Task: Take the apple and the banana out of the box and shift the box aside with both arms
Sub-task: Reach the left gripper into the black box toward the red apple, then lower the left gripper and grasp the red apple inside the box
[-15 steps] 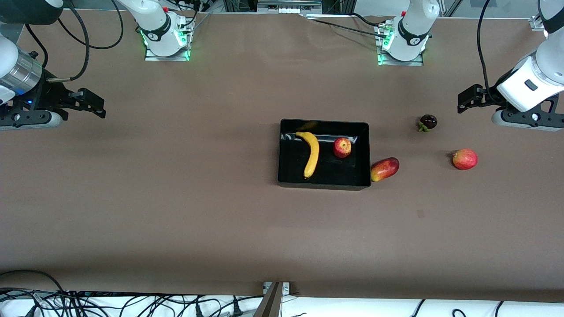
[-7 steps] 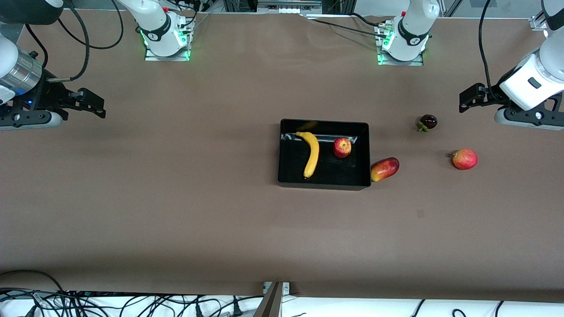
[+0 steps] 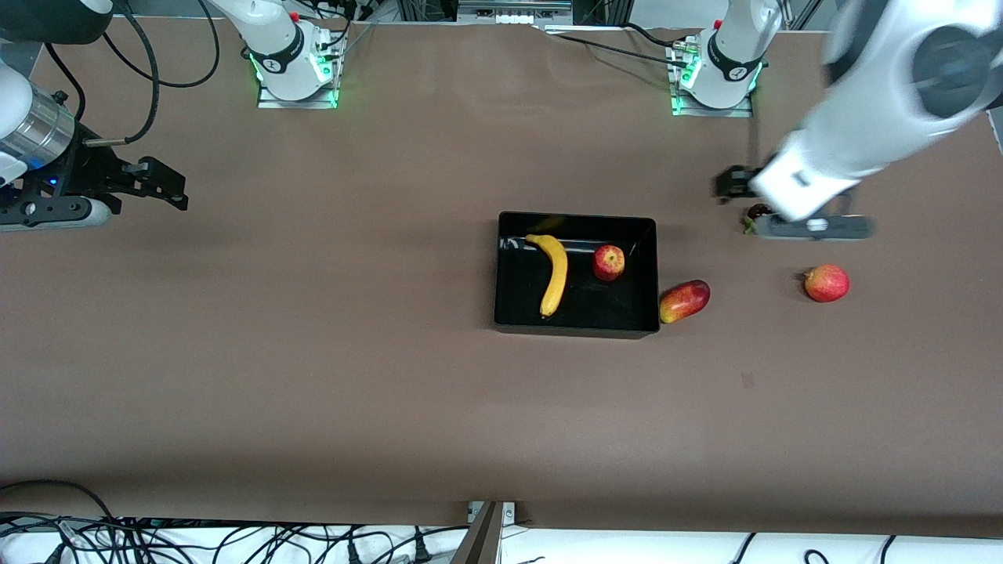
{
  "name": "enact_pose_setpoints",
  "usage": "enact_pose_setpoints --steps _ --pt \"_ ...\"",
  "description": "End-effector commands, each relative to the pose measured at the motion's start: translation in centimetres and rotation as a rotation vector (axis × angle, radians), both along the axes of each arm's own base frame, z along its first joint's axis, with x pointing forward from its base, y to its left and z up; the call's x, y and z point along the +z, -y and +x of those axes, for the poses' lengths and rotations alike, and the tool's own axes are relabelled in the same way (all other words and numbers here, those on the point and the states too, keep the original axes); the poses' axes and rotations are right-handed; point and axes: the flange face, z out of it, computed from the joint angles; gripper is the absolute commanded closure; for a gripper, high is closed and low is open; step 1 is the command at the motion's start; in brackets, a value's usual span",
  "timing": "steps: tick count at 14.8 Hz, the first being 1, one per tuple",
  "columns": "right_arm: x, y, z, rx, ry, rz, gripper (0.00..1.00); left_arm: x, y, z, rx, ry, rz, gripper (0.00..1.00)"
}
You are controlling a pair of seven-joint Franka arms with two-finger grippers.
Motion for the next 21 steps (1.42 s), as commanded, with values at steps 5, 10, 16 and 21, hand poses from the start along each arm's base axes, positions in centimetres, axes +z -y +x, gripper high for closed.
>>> enact_pose_setpoints --steps 5,10,16,21 --pt "0.4 0.1 0.1 -0.001 -0.001 -0.006 0.0 -14.5 8.9 2.2 0.003 -0.03 -0.03 0.0" --pt "0.3 0.0 0.1 -0.002 -0.003 -0.005 0.0 -22.0 11.6 -1.6 -0.144 -0.023 0.079 0.0" --pt "0.3 0.1 0.0 -0.003 -0.006 -0.005 0.0 -27.2 11.2 -2.5 -0.191 0.091 0.086 0.0" --pt "0.2 0.1 0.0 -0.003 -0.009 -0.007 0.0 -30.3 10.9 -3.4 -0.168 0.123 0.038 0.0"
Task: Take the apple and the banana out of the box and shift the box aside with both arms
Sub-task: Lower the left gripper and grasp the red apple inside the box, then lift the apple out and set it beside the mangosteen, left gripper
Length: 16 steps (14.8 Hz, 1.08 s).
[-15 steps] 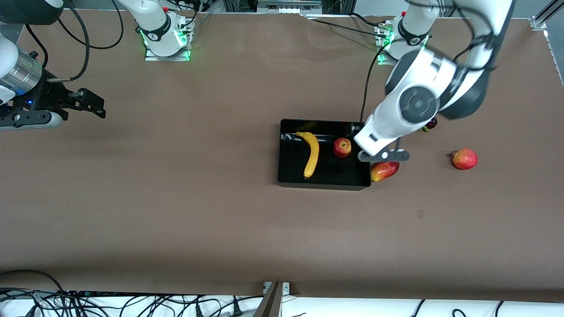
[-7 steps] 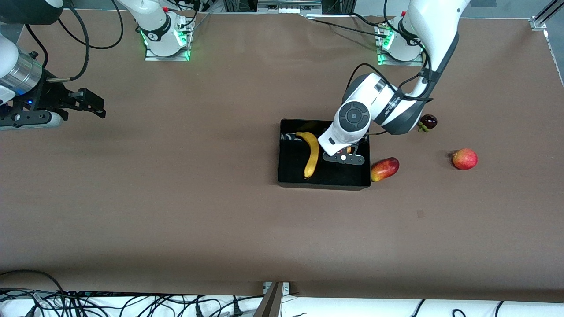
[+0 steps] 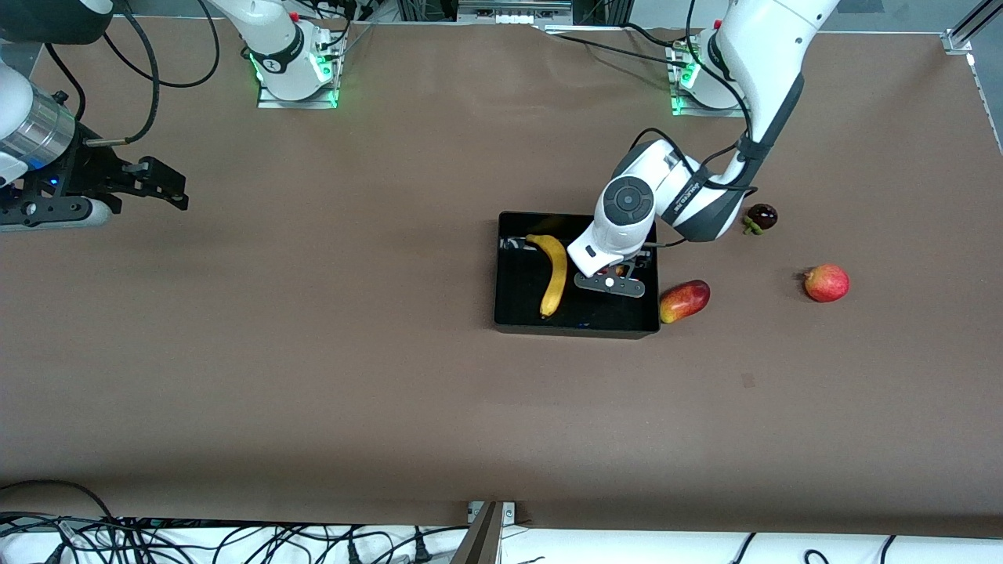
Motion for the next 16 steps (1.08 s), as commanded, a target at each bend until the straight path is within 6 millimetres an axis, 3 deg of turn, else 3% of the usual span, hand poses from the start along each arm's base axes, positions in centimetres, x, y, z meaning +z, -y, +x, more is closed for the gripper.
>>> enact_pose_setpoints --steps 1,3,5,6,8,10,12,13,16 --pt "0.2 0.1 0.0 -0.003 -0.007 -0.005 0.0 -1.0 -0.5 -0.4 0.011 0.014 0.004 0.0" --pt "0.2 0.1 0.0 -0.005 -0.007 -0.005 0.0 -0.8 -0.4 -0.5 0.017 0.013 0.005 0.58" --pt "0.1 0.0 0.0 -0.003 -0.008 -0.005 0.0 0.3 -0.4 -0.1 0.026 0.027 0.006 0.88" --pt "0.2 0.1 0.0 -0.003 -0.007 -0.005 0.0 1.7 -0.4 0.3 0.029 0.045 0.005 0.91" --pt "0.2 0.1 0.0 -0.003 -0.007 -0.005 0.0 6.2 -0.9 1.8 0.05 0.064 0.029 0.88" --pt "0.2 0.1 0.0 -0.005 -0.007 -0.004 0.0 11.5 -1.5 3.5 0.072 0.014 0.104 0.88" --pt "0.2 0.1 0.0 -0.005 -0.007 -0.005 0.0 15.2 -3.2 4.4 0.108 -0.08 0.194 0.86" --pt "0.1 0.1 0.1 -0.005 -0.008 -0.005 0.0 15.7 -5.0 4.6 0.118 -0.135 0.227 0.84" --pt "0.1 0.1 0.1 -0.005 -0.008 -0.005 0.0 13.6 -10.7 4.6 0.113 -0.288 0.274 0.84"
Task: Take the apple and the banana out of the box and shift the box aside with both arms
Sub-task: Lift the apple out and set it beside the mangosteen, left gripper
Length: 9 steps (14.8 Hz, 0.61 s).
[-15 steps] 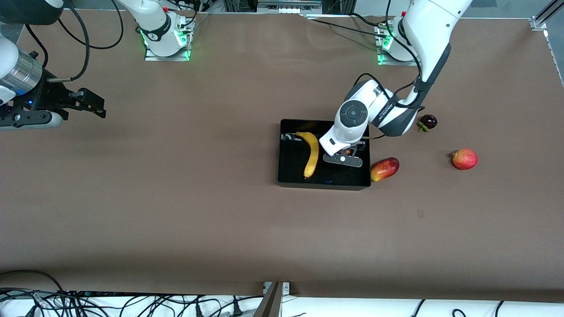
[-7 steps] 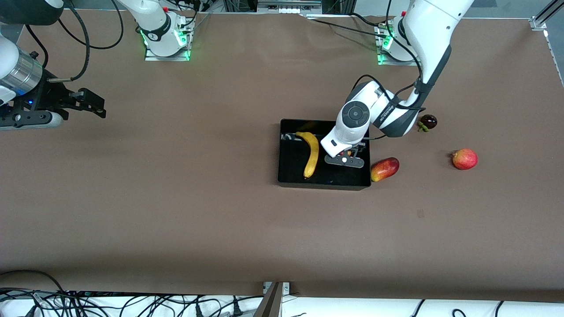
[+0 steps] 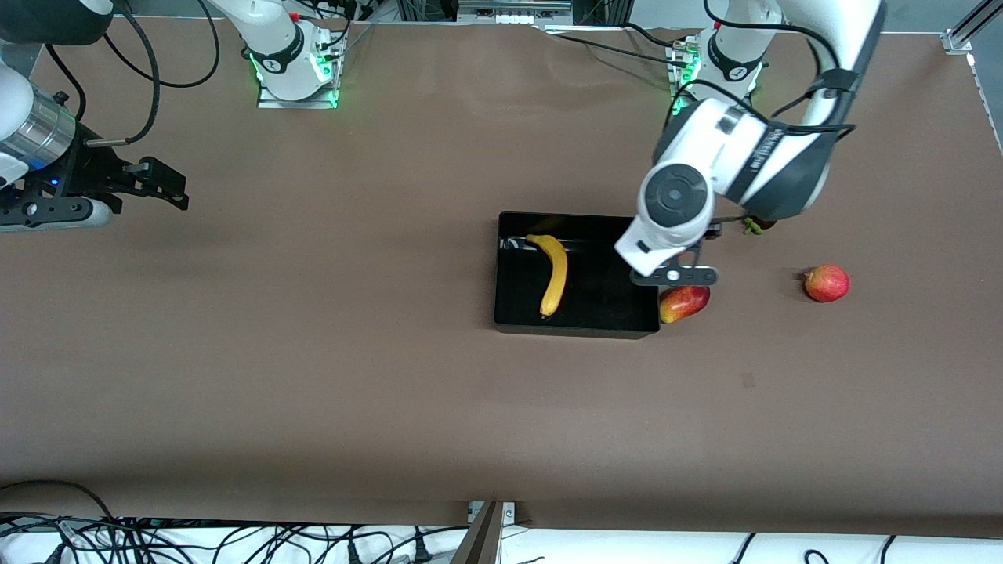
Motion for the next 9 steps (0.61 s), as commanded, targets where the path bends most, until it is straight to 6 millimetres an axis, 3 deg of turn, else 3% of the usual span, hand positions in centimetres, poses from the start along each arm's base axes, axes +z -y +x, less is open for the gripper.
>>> enact_pose_setpoints --steps 1,4,6,9 --pt "0.2 0.1 0.1 -0.004 -0.006 -0.005 0.0 -3.3 -4.7 0.4 0.004 -0.125 0.022 0.84" --pt "0.3 0.1 0.0 -0.004 -0.003 -0.005 0.0 -8.8 -10.1 -0.2 0.001 -0.188 -0.013 0.84" --pt "0.3 0.1 0.0 -0.004 -0.003 -0.005 0.0 -11.1 -12.4 -1.3 -0.045 -0.134 -0.08 0.79" --pt "0.2 0.1 0.1 -0.004 -0.006 -0.005 0.0 -12.7 -12.7 -2.8 -0.082 -0.067 -0.121 0.73"
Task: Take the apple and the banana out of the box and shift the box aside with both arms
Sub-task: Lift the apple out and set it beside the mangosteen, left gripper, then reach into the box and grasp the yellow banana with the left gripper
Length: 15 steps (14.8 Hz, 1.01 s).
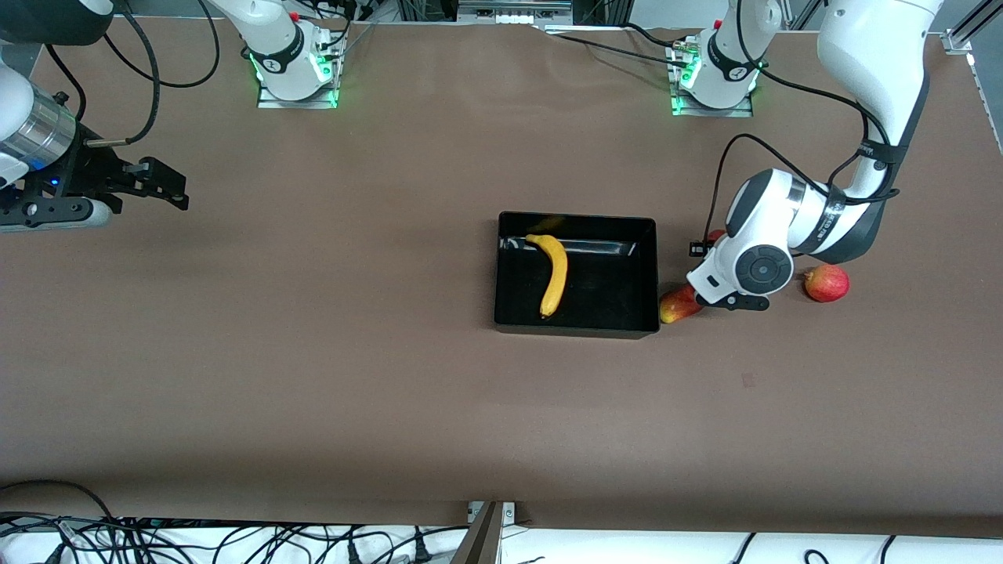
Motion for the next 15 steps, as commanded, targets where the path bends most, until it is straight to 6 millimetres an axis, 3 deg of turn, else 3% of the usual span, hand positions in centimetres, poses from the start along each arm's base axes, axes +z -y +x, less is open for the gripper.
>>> enact_pose_setpoints --steps 1,3,4,5,6,8,10,13,15 --pt "0.2 0.1 0.0 -0.004 -0.006 -0.005 0.0 0.3 0.5 -2.4 -0.069 0.061 -0.011 0.72" --pt "0.3 0.1 0.1 -0.004 -0.004 -0.005 0.0 -2.0 0.3 -3.1 -0.068 0.082 -0.04 0.64" --pt "0.3 0.0 0.0 -0.003 -0.002 -0.005 0.0 -2.5 -0.1 -3.0 -0.059 0.088 -0.048 0.54" --pt "0.3 0.1 0.0 -0.004 -0.004 -0.005 0.0 -2.5 -0.1 -3.0 -0.059 0.088 -0.047 0.13" --pt "0.3 0.1 0.1 -0.004 -0.004 -0.005 0.0 -1.9 -0.1 -2.8 -0.061 0.092 -0.045 0.0" --pt "0.2 0.1 0.0 -0.004 -0.006 -0.005 0.0 -0.5 -0.2 -2.5 -0.06 0.07 -0.024 0.0" --pt "0.2 0.1 0.0 -0.004 -0.006 -0.005 0.0 3.0 0.4 -1.5 -0.054 0.055 0.0 0.0" --pt "0.2 0.1 0.0 -0.004 -0.006 -0.005 0.0 11.2 6.4 0.9 -0.095 0.054 0.006 0.0" --pt "0.2 0.1 0.0 -0.004 -0.006 -0.005 0.0 14.7 10.9 1.7 -0.026 0.114 -0.046 0.0"
